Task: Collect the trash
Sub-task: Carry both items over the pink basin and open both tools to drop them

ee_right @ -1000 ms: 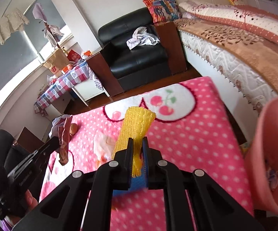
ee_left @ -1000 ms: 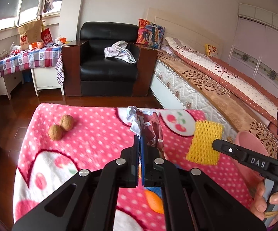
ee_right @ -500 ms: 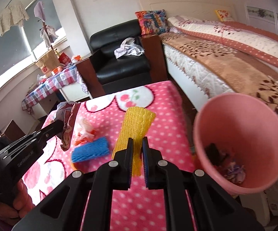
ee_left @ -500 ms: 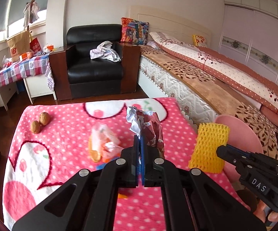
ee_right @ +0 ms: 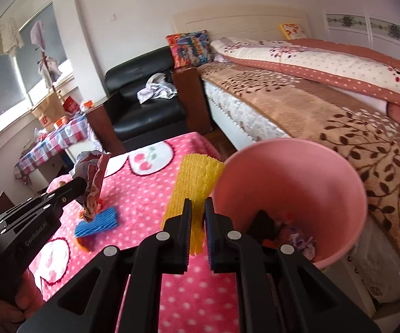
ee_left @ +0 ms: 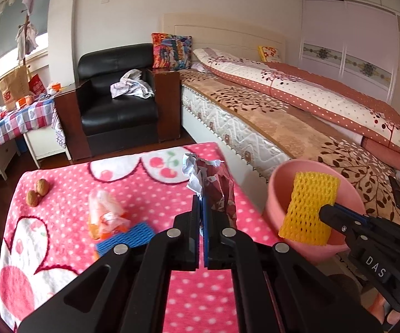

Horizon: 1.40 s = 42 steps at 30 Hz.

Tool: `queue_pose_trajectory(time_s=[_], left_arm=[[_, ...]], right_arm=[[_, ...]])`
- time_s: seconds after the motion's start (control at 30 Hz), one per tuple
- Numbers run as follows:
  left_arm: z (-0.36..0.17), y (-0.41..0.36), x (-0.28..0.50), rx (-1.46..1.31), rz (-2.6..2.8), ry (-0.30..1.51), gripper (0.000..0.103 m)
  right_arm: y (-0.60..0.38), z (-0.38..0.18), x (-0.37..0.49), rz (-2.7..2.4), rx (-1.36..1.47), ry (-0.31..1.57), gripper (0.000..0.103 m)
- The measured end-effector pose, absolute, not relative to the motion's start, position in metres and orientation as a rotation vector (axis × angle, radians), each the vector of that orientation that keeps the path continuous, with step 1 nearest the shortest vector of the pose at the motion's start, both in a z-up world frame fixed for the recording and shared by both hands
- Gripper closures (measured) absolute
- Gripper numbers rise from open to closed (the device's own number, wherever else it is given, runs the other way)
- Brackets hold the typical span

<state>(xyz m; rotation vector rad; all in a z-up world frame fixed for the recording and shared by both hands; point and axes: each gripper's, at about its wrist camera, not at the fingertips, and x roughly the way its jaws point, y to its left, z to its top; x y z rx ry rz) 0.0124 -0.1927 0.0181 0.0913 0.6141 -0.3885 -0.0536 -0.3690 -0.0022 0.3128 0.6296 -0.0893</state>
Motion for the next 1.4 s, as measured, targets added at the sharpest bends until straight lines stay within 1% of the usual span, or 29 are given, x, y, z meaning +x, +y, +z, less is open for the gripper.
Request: queue_pose_trajectory(time_s=[0.53, 0.8, 1.4], left_arm=[[0.012, -0.279, 0.015, 0.179, -0.474, 0.597, 0.102], [-0.006, -0.317, 0.017, 0.235, -0.52, 0.623, 0.102], [-0.036, -0.359, 0.023, 0.313, -0.552, 0.664, 0.102]], right_arm=[[-0.445, -0.012, -0.069, -0.263, 0.344, 0.614, 0.094], [-0.472, -0.029, -0.073, -0.327, 0.353, 0.643, 0.094], [-0.493, -0.056, -0.058, -0.35, 0.355, 0.694, 0.094]])
